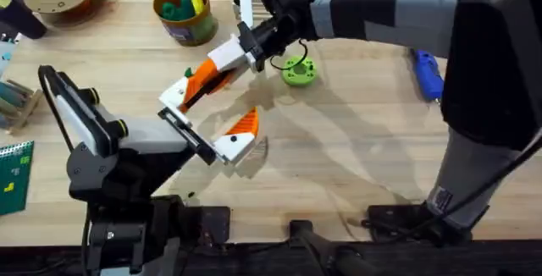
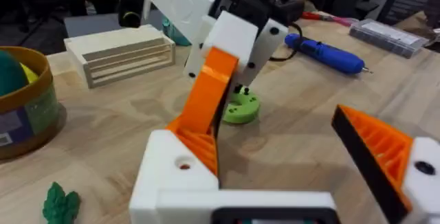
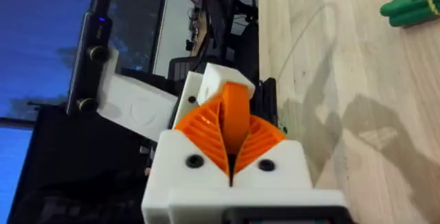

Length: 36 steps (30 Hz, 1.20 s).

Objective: Pick up the gripper from the table and insert it into the empty holder that is missing its gripper. Then pick up a screw, insert it into the mounting hole, and use the screwdriver to tighten it. Finally, clean up the table by picking up the vegetable and placing it into the bucket.

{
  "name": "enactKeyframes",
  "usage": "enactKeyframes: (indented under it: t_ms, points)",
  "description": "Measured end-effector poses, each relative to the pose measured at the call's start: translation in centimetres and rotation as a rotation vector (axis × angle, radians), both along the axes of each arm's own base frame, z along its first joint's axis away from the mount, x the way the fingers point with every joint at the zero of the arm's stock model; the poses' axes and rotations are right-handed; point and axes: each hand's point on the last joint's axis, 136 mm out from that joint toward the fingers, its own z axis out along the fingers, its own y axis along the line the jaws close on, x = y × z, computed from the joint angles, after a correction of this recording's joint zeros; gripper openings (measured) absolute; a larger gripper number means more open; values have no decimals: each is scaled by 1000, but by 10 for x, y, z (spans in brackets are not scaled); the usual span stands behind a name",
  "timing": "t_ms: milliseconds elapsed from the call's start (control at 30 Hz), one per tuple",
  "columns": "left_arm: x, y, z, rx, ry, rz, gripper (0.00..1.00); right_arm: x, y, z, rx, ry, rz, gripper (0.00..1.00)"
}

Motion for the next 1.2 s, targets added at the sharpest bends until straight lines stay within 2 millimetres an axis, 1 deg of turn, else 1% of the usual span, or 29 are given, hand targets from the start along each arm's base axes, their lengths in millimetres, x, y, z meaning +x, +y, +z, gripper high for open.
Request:
enactKeyframes:
  t_ms: [533,600,733,867,1067,1200]
  points:
    - [0,0,0,1,-2,-1,996,-2,-1,2,10,13,10,11]
    - [0,0,0,2,-3,-1,996,-2,-1,3,10,17,11,49]
    - [-1,-1,0,5,-6,-7,995,-2,-1,2,7,18,9,194]
    - [-7,-8,0,1,-4,-61,995,-4,1,2,6,12,14,308]
    - [-11,-11,0,-1,-2,-86,995,-6,3,2,6,12,19,410]
    - [-12,-12,0,-2,-2,-94,995,-4,1,2,9,14,16,469]
